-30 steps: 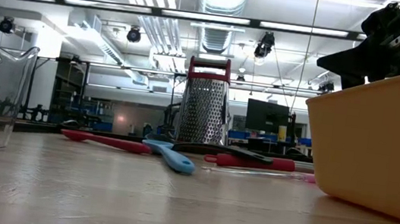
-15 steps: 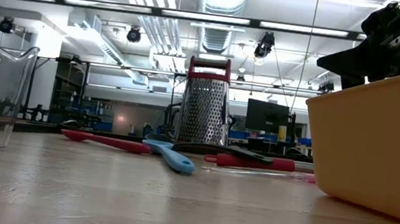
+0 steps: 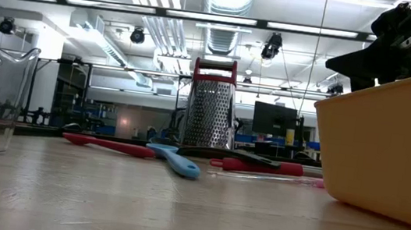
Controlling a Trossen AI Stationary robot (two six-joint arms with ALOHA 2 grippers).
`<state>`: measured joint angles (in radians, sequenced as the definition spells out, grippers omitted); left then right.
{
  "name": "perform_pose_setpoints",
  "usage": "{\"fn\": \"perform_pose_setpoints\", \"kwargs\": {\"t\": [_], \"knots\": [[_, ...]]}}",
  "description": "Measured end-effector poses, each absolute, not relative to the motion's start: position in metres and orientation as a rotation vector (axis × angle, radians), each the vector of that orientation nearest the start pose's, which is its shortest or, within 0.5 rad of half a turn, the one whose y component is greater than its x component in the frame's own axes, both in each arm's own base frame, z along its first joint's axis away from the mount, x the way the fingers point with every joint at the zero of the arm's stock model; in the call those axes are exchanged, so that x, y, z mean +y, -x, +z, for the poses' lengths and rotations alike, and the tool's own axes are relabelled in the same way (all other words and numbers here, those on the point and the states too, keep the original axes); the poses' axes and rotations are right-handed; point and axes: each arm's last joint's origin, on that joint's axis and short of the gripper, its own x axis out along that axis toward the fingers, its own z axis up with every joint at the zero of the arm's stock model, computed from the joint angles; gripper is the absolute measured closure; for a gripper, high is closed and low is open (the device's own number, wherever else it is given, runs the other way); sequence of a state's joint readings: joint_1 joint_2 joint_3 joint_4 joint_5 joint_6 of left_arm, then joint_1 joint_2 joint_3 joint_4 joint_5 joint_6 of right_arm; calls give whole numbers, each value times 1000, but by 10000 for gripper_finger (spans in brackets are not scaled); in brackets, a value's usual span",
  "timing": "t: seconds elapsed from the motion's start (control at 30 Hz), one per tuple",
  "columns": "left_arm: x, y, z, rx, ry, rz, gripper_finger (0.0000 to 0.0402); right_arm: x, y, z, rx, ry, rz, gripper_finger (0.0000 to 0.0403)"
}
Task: Pick & Place Kitchen Items
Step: Put the black serving spoon into the right transparent bin
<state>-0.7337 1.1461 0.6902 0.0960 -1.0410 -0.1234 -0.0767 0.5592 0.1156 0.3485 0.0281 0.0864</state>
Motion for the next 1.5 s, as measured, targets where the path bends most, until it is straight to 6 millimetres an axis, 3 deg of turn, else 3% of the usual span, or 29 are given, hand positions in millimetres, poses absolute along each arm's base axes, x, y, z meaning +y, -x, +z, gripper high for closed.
{"fn": "perform_pose_setpoints", "kwargs": {"t": [0.37, 0.53, 0.73, 1.0, 1.5], "knots": [[-100, -188, 247, 143, -127, 117, 243, -11, -139, 183, 91, -89, -109, 394], [-76, -177, 246, 71, -90, -50, 243, -12, -139, 183, 91, -89, -109, 394], [-56, -156, 243, 26, -90, -48, 243, -12, -139, 183, 91, -89, -109, 394], [-42, -124, 236, -24, -61, -43, 243, -12, -139, 183, 91, -89, -109, 394], [-28, -91, 213, -30, -81, -54, 243, -11, -139, 183, 91, -89, -109, 394]]}}
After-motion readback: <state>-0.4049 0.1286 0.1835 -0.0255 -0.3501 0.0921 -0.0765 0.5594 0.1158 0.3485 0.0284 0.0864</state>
